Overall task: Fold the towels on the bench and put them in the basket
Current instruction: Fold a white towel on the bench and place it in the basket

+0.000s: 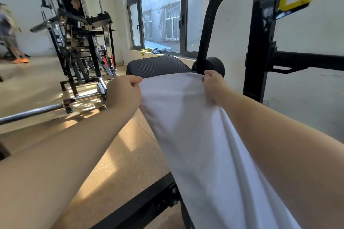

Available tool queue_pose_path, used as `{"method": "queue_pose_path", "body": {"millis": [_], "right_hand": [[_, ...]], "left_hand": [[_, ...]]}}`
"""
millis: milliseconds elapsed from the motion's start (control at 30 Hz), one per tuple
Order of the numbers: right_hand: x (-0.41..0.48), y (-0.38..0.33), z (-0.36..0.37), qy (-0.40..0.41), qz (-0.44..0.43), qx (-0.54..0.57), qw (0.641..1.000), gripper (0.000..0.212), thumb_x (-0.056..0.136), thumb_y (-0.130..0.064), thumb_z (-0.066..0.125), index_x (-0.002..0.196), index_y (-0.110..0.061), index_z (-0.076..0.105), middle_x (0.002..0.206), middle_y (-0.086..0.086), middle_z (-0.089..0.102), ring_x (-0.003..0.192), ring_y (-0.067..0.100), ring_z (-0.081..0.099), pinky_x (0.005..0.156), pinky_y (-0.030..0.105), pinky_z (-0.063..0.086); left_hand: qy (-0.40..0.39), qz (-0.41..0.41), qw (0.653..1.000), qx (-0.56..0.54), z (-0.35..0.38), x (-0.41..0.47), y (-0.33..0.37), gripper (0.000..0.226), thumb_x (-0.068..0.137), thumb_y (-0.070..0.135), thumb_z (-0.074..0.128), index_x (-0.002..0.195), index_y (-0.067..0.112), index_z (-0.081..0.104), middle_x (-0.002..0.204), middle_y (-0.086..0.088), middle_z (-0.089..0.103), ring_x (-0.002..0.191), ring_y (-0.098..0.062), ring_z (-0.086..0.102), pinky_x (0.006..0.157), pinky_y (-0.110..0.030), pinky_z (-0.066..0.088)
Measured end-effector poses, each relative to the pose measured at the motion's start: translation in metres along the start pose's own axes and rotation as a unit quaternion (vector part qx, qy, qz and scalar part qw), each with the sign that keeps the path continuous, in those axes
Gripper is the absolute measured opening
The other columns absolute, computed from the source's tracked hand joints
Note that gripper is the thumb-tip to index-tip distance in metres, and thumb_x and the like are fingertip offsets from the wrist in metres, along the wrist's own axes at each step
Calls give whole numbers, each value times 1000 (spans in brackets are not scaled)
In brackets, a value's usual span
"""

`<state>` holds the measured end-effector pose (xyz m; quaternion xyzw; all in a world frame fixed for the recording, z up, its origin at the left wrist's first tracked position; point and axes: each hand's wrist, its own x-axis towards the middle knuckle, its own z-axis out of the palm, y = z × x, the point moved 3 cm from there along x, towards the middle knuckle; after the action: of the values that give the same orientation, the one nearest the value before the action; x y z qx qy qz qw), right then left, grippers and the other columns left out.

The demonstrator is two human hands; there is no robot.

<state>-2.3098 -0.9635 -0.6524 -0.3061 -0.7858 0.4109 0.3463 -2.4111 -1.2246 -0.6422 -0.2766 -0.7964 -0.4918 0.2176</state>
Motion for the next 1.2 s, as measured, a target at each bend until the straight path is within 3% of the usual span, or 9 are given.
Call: {"method": "queue_pose_path", "body": {"millis": [100,167,267,433,567,700,767,1033,1200], "right_hand": [[4,6,10,-49,-24,-64,996,48,107,-23,37,154,-20,35,146,11,51,117,22,49,100,27,32],[7,5,12,-72,-26,-97,992,51,107,-29,37,158,-23,28,155,10,43,132,25,46,110,29,28],[6,3,12,-116,-23,-149,982,57,108,-39,35,161,-27,20,165,7,27,150,30,27,120,35,19],[-1,2,6,-127,-51,-194,971,64,108,-38,37,163,-29,5,170,-2,9,153,28,21,120,34,17],[-17,0,-5,-106,-82,-233,963,63,106,-33,42,161,-24,15,166,2,26,145,31,35,111,34,30],[-41,3,-19,-103,-83,-271,954,65,105,-37,46,161,-20,19,166,4,25,149,29,29,118,39,26],[-56,8,-30,-107,-83,-279,951,65,103,-40,48,160,-22,23,163,6,29,146,32,35,117,43,33],[-138,21,-88,-118,-64,-334,933,67,102,-43,49,160,-22,22,163,8,28,146,31,34,118,45,32],[-191,29,-123,-129,-51,-354,925,61,101,-40,50,156,-25,27,156,10,34,136,35,42,109,47,41]], "left_hand": [[-19,60,995,74,4,2,-7,34,97,5,49,120,12,73,120,-14,68,111,-33,62,97,-43,50],[-29,81,991,98,6,-1,-9,36,99,9,47,127,14,70,123,-11,61,111,-31,59,96,-44,50],[-40,67,988,136,7,-4,-14,41,101,18,46,139,24,59,129,-5,48,112,-28,54,87,-48,53],[-32,21,991,130,0,-3,-16,47,99,15,46,144,29,50,133,-9,43,121,-32,47,87,-45,50],[-4,49,991,125,-7,-8,-6,45,97,12,48,140,25,52,134,-11,43,126,-32,44,90,-46,47],[-23,66,992,105,-7,-22,8,45,95,10,50,138,25,53,133,-11,43,125,-31,44,92,-44,48],[-33,73,992,100,-7,-34,16,45,95,10,50,138,24,54,133,-11,44,124,-31,45,92,-41,46],[-128,85,986,65,-9,-99,55,41,96,16,52,136,26,55,135,-8,45,120,-28,51,97,-39,46],[-191,111,974,53,-4,-149,80,37,98,19,53,134,28,55,134,-4,47,116,-23,54,93,-35,49]]}}
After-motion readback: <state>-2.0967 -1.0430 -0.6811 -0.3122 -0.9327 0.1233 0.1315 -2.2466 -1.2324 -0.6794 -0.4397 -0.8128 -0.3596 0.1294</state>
